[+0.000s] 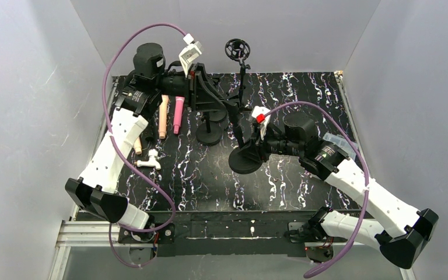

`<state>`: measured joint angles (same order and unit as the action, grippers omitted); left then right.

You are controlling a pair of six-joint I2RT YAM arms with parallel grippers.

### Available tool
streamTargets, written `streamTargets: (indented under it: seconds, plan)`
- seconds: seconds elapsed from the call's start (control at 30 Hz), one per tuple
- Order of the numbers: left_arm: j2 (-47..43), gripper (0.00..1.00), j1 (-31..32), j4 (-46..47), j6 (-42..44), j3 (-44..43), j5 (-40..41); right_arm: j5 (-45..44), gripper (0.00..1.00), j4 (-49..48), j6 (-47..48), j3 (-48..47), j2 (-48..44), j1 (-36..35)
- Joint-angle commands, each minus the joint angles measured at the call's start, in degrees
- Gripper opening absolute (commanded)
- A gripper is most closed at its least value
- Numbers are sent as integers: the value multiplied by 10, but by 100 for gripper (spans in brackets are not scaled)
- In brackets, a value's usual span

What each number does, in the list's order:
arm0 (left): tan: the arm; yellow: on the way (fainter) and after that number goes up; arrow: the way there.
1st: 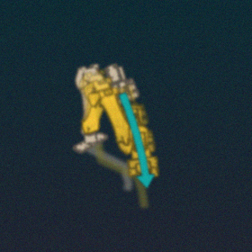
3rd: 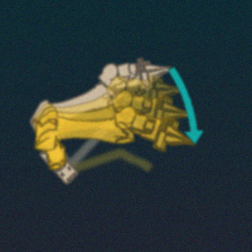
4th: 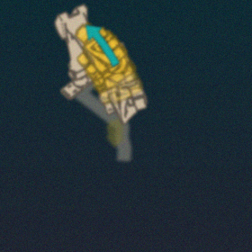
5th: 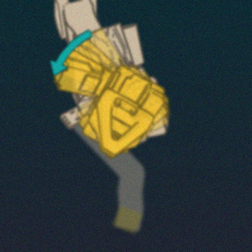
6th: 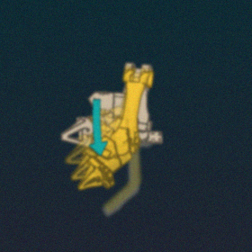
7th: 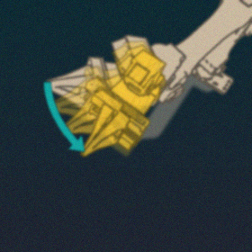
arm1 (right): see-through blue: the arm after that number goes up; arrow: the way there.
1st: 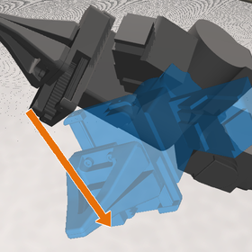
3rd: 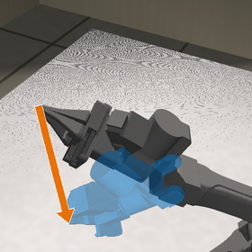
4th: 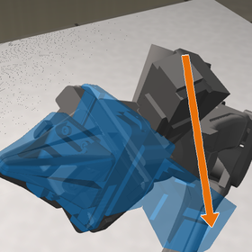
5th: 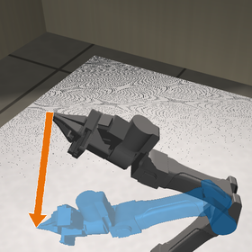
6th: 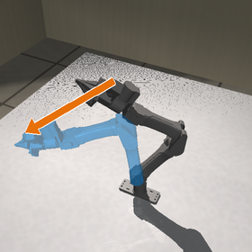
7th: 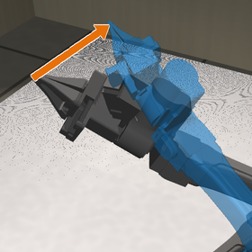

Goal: Remove the microphone from the stand

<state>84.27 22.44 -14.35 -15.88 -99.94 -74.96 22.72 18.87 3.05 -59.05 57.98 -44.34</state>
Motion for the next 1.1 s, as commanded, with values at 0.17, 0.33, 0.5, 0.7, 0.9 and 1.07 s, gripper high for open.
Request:
streamTargets:
  seconds: [0.17,0.33,0.5,0.7,0.9,1.07]
  plan:
    - [-38,27,47,-68,66,31,37,-27,1,-110,-23,-27,-11,0]
    - [-42,45,49,-69,70,20,73,-38,1,-122,-26,-16,-17,0]
    - [-53,97,49,-69,61,0,191,-63,1,-122,-26,-6,-21,0]
    - [-80,98,49,-78,50,-3,407,-110,1,-140,-43,23,-34,1]
    - [-109,98,44,-96,35,22,650,-179,1,-216,-60,73,-32,9]
    - [-140,98,44,-90,-8,72,706,-258,1,-345,-87,148,-14,26]
